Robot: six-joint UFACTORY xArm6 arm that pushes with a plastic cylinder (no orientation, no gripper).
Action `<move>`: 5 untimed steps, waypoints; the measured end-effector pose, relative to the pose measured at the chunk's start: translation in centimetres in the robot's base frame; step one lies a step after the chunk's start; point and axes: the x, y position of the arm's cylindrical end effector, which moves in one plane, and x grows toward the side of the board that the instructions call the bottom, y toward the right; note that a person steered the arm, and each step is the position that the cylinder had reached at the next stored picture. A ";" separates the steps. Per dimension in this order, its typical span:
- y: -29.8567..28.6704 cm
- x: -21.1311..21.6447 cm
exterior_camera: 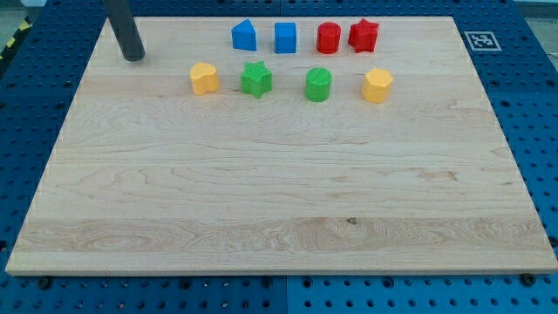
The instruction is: Move the green circle downwards
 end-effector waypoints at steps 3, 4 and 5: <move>1.4 0.0; 6.6 -0.8; 7.8 -0.8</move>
